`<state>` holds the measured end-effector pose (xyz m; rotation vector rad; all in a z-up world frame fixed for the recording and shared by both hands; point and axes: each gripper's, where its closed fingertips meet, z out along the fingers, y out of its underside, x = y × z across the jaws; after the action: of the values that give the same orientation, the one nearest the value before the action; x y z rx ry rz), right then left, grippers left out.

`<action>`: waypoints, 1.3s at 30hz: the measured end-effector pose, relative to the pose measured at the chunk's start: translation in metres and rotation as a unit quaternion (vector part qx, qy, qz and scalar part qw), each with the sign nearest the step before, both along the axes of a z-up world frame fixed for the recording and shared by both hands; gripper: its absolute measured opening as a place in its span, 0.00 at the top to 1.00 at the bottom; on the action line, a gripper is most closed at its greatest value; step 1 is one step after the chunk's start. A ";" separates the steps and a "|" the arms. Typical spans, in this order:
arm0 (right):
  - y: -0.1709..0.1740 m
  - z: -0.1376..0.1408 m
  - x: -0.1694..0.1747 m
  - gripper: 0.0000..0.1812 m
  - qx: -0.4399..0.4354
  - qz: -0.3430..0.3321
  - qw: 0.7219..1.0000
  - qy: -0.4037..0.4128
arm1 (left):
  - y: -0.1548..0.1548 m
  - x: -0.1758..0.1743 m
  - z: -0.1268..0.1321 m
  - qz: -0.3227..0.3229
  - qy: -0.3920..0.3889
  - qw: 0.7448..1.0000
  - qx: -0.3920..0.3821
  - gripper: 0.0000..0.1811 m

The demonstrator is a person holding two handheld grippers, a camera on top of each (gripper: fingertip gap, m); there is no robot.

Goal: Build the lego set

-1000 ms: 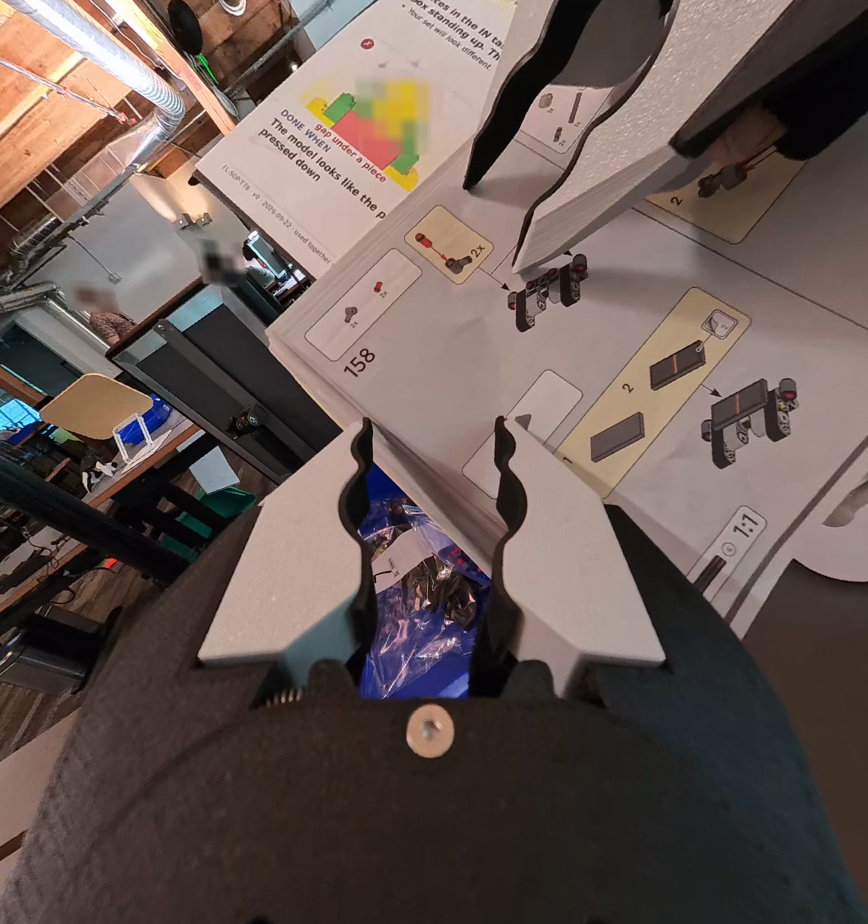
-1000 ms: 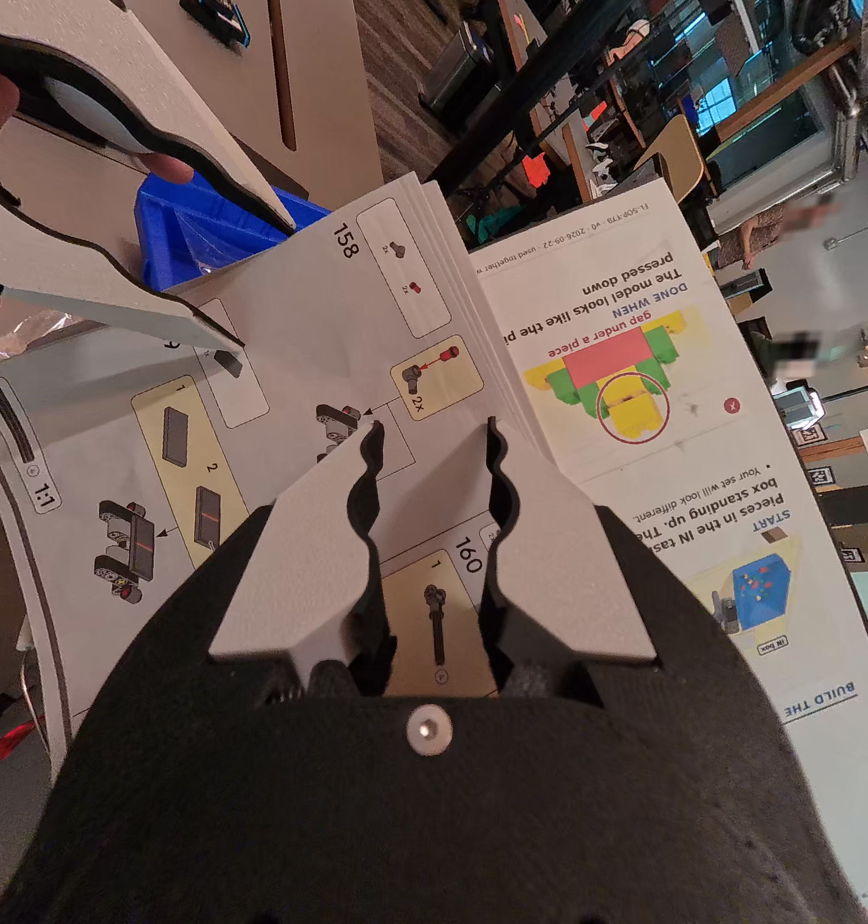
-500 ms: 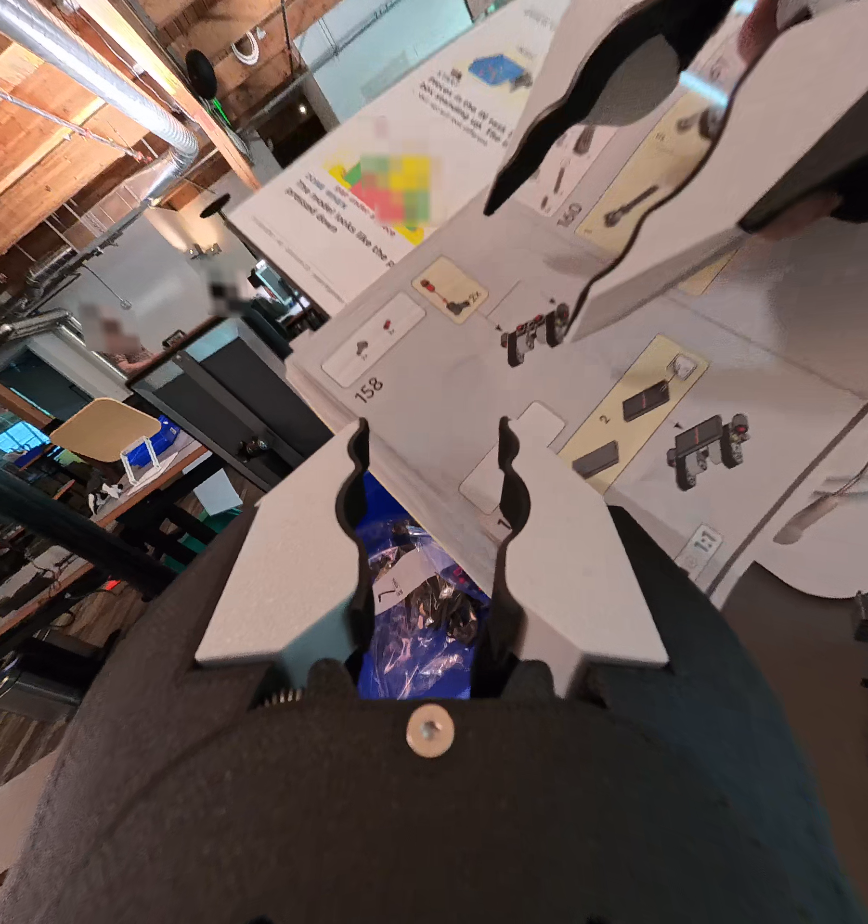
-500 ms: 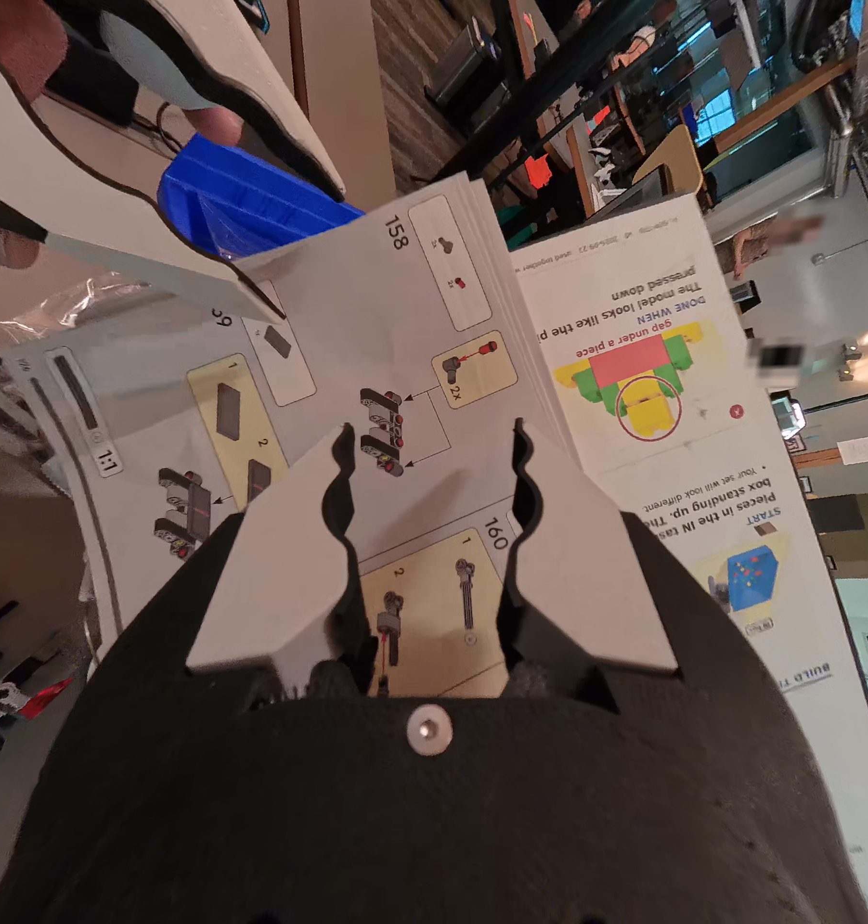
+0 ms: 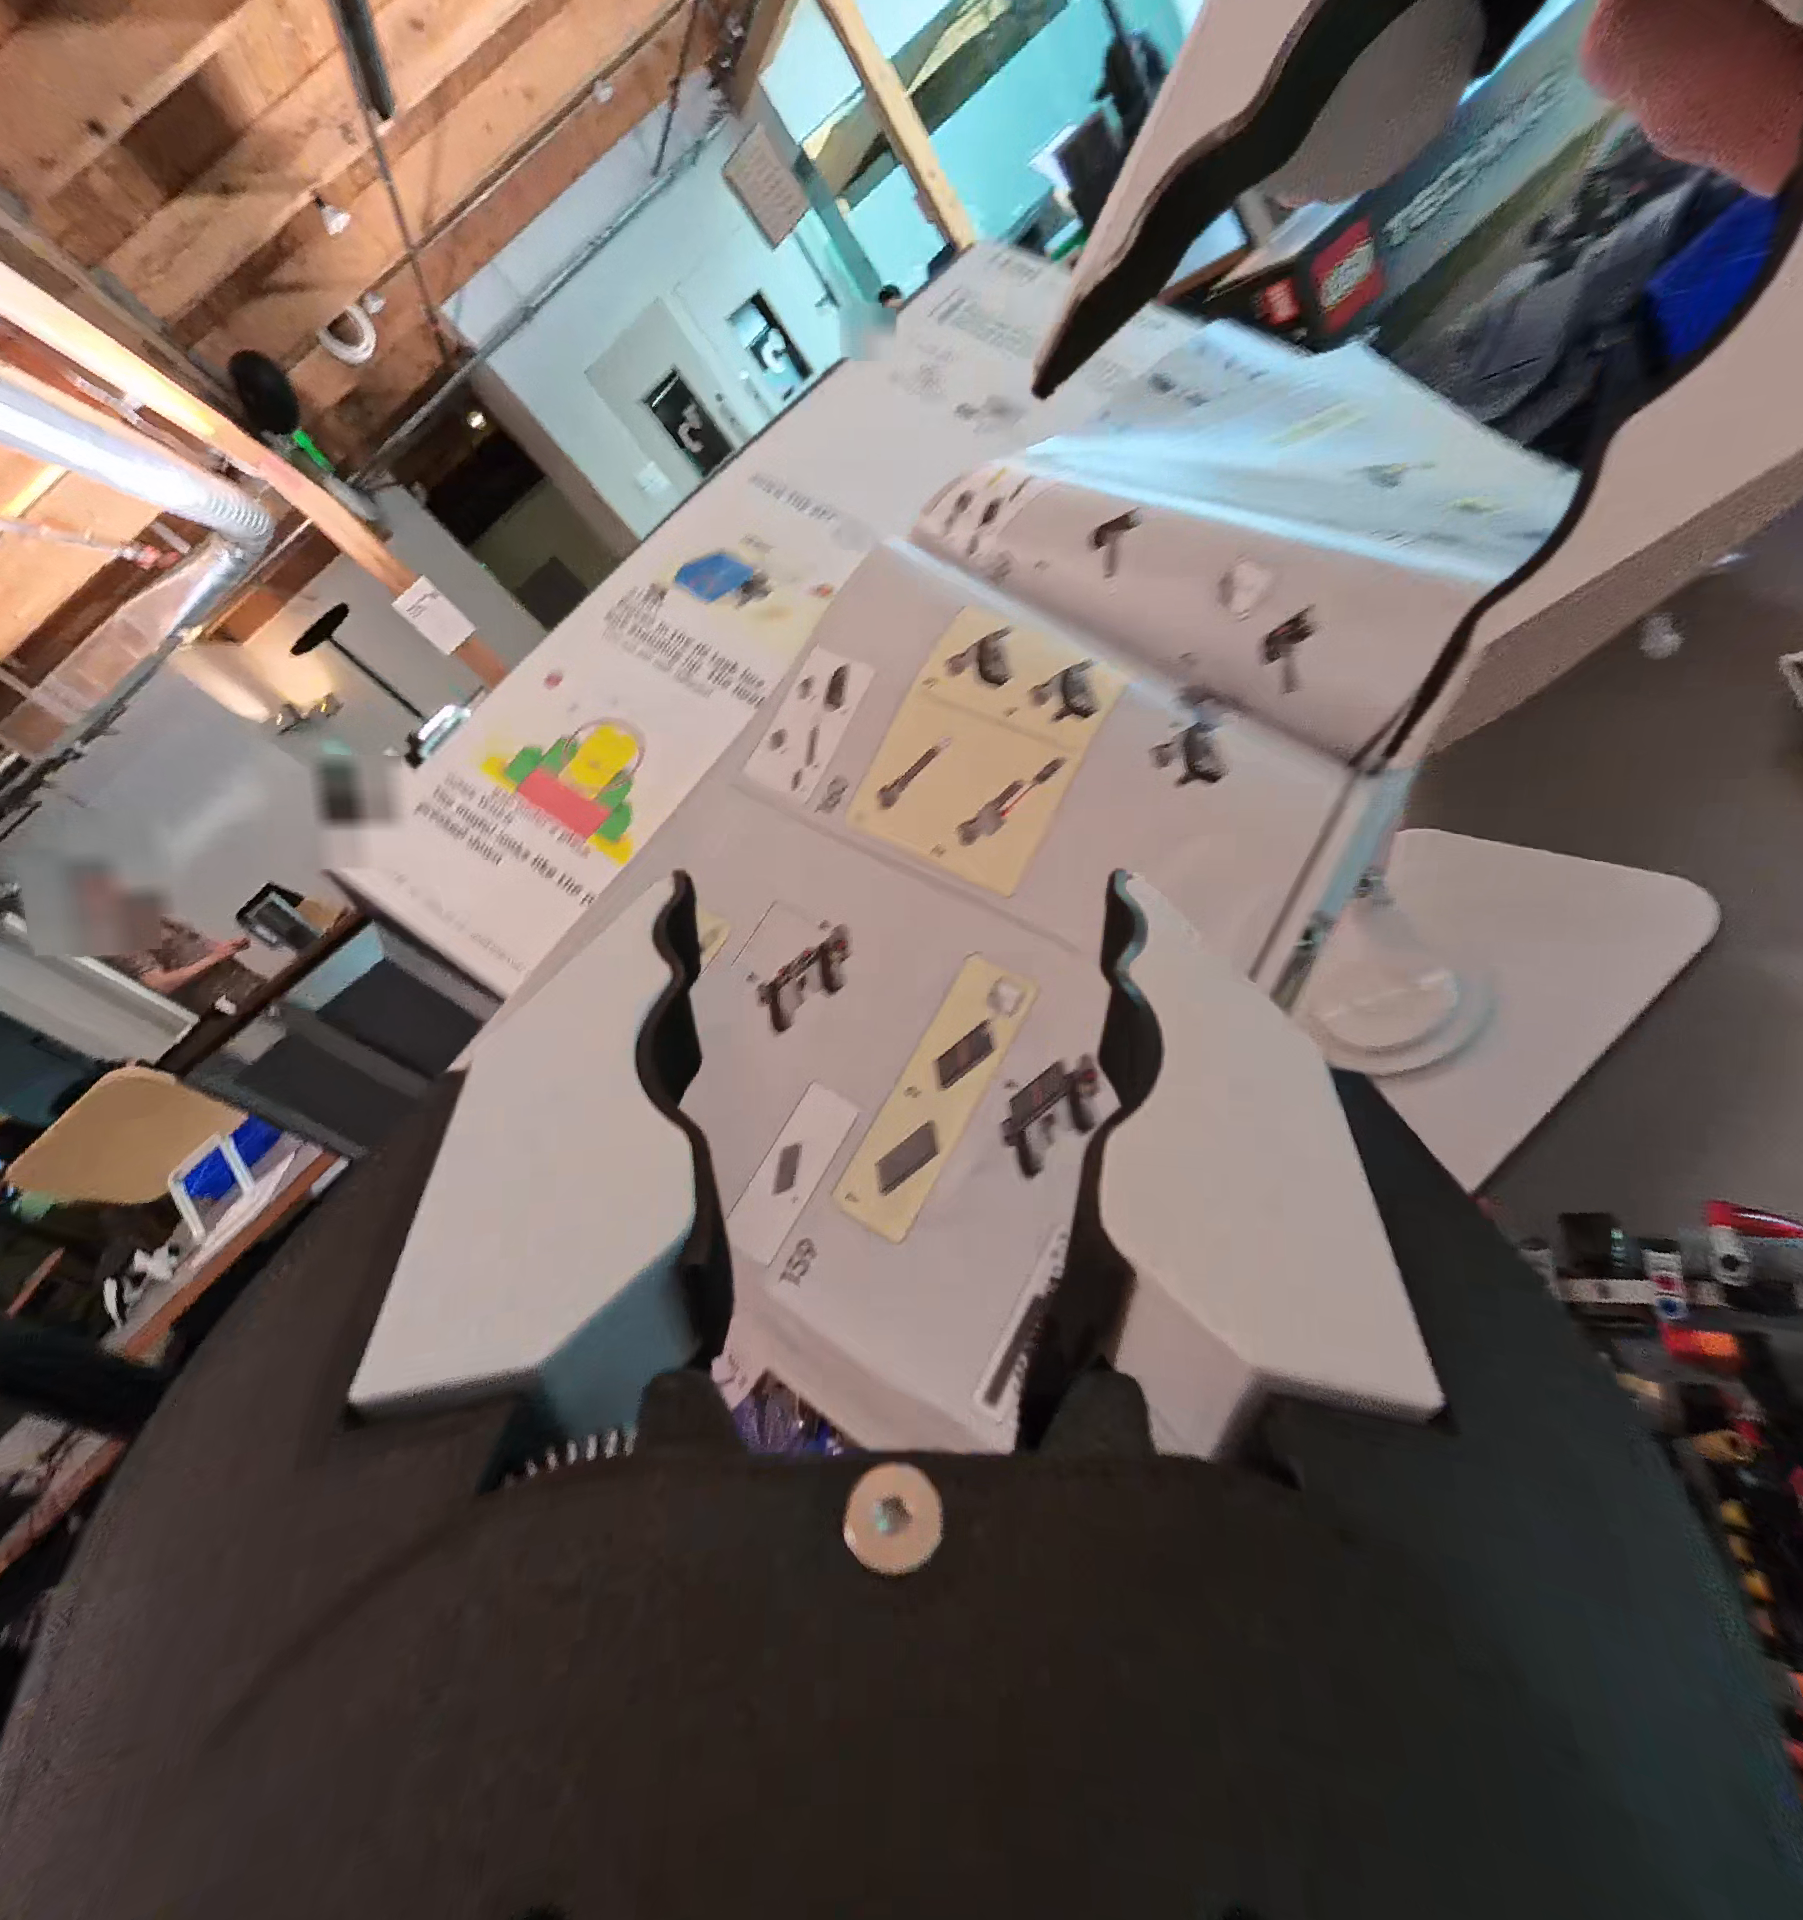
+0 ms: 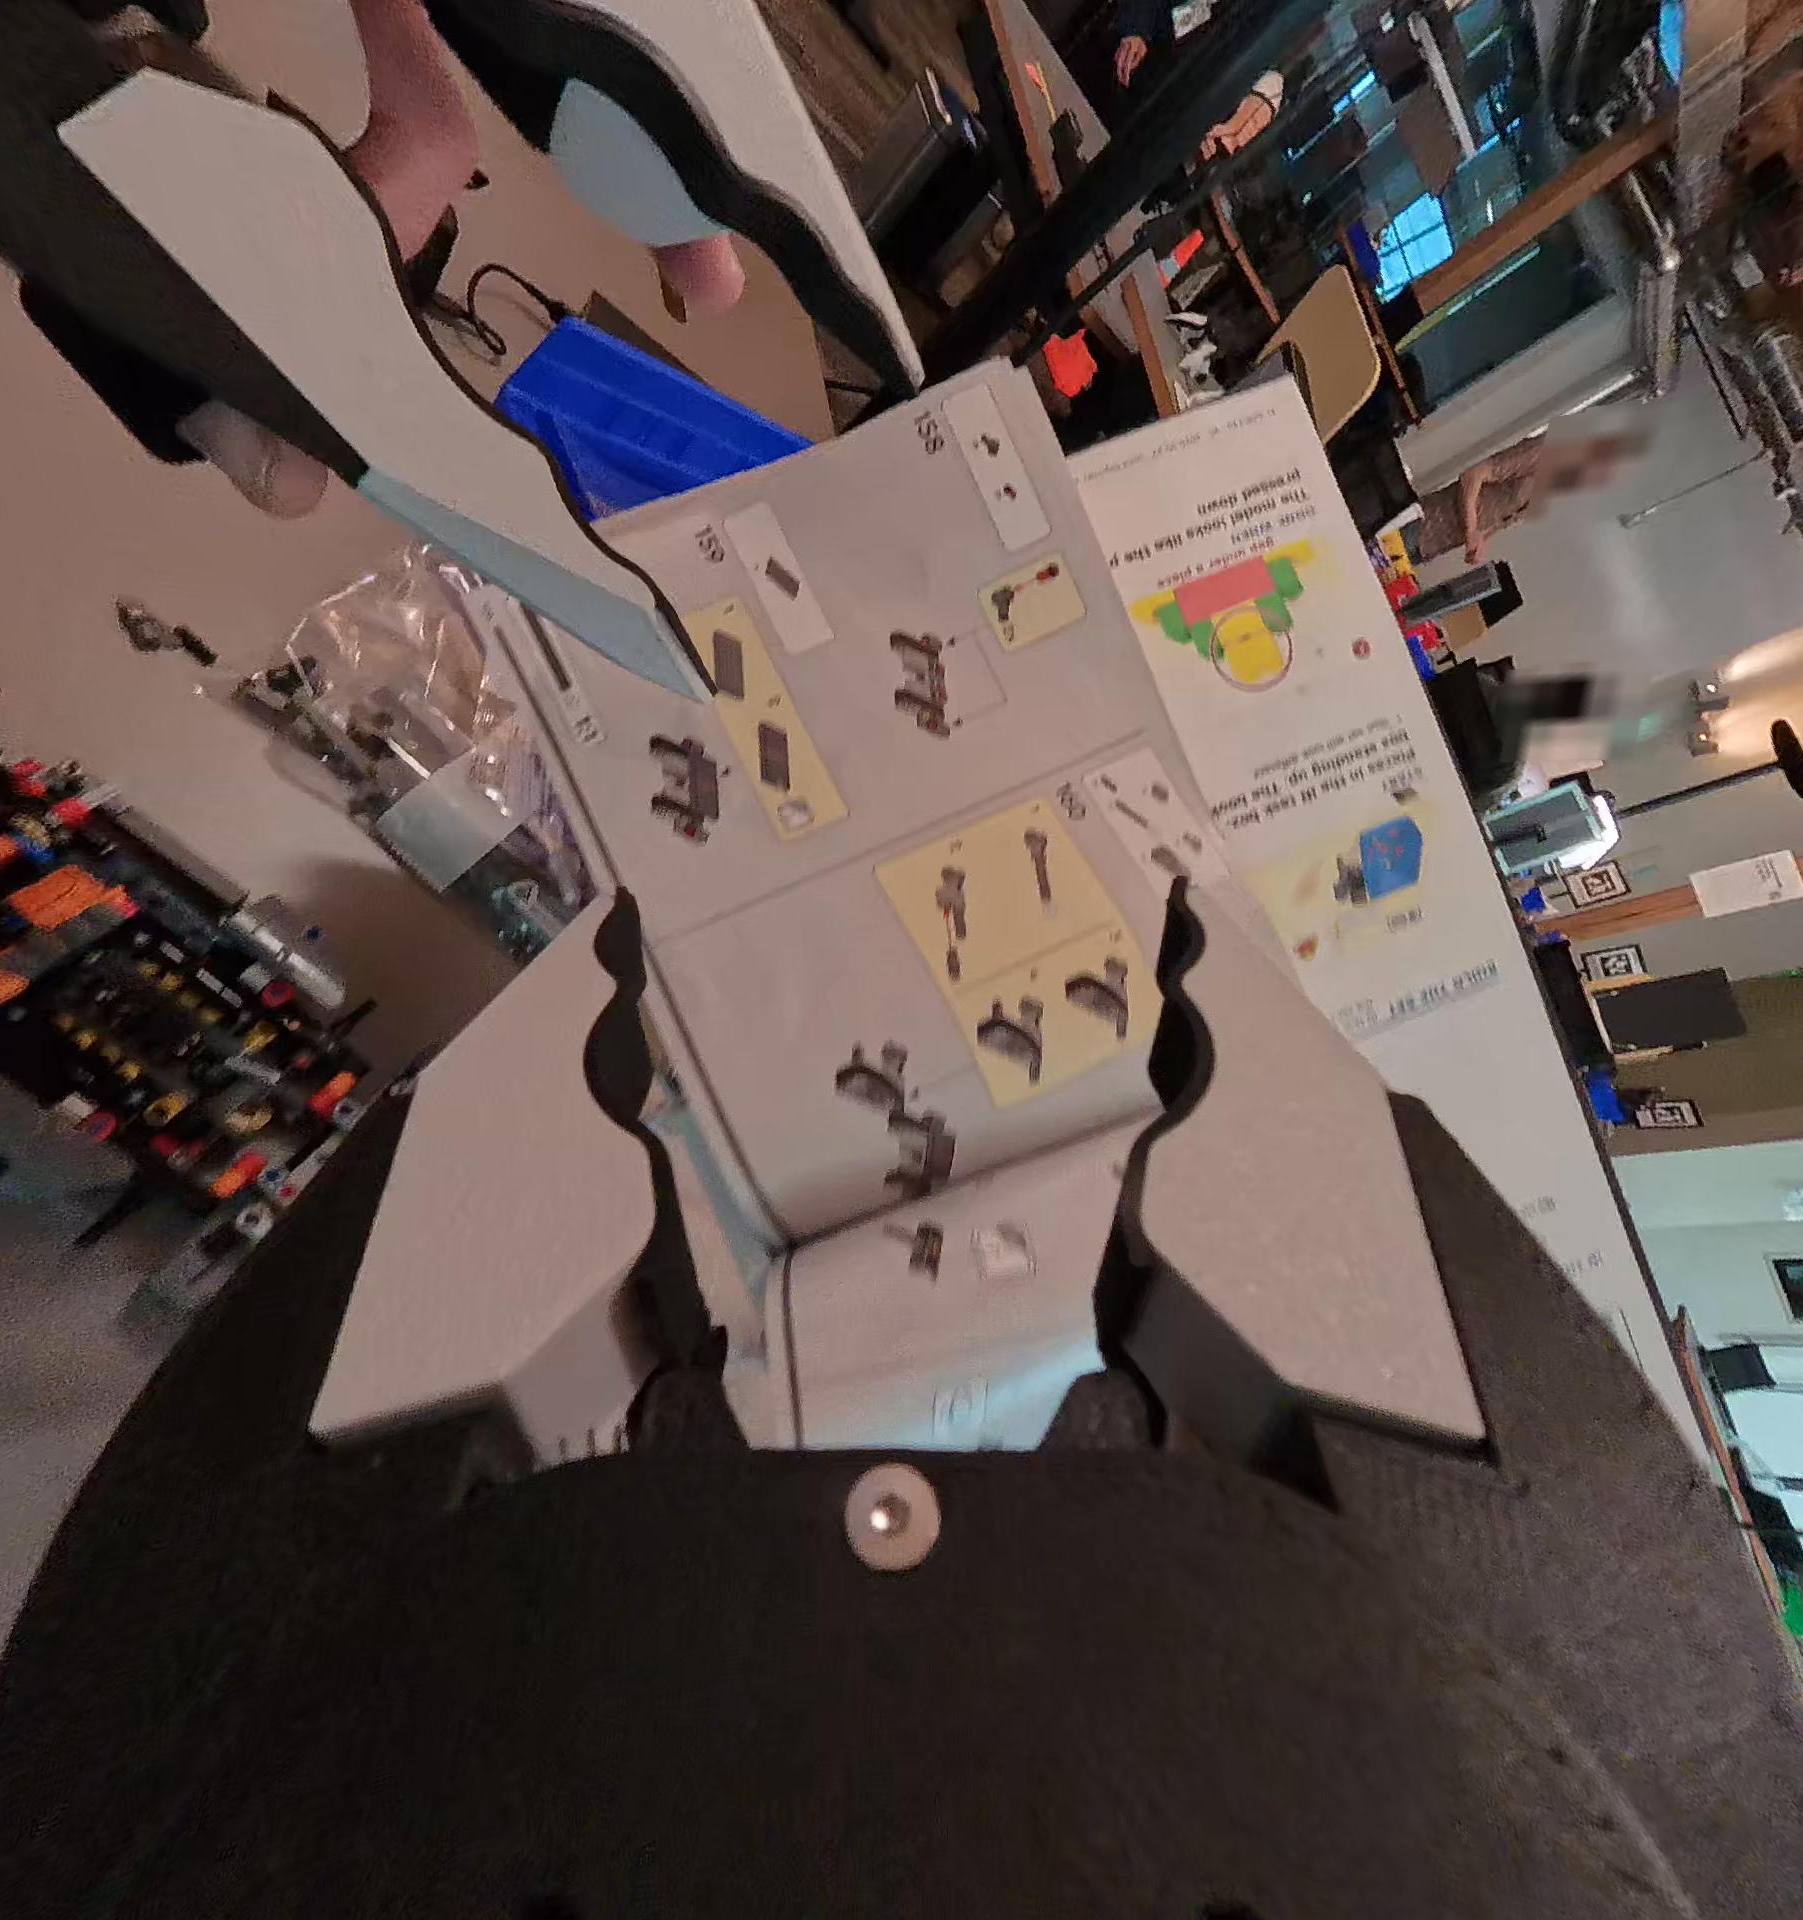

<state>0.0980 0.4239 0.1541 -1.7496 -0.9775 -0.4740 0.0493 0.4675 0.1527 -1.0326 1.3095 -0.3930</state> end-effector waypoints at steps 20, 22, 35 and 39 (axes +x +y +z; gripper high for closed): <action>-0.245 -0.171 0.124 0.41 -0.198 -0.149 0.956 0.156 | -0.199 0.050 -0.138 -0.189 0.189 0.954 -0.135 0.49; -0.257 -0.198 0.124 0.39 -0.224 -0.156 0.950 0.155 | -0.214 0.045 -0.166 -0.196 0.215 0.942 -0.168 0.49; -0.308 -0.292 0.103 0.25 -0.286 -0.157 0.922 0.209 | -0.273 0.016 -0.279 -0.144 0.263 0.920 -0.250 0.34; -0.311 -0.302 0.106 0.24 -0.286 -0.159 0.917 0.229 | -0.268 0.014 -0.292 -0.122 0.269 0.921 -0.256 0.32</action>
<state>0.2044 0.1129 -0.1477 -2.4240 -0.5117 0.0537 0.0629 0.1997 -0.1397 -1.4882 1.8980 -0.6993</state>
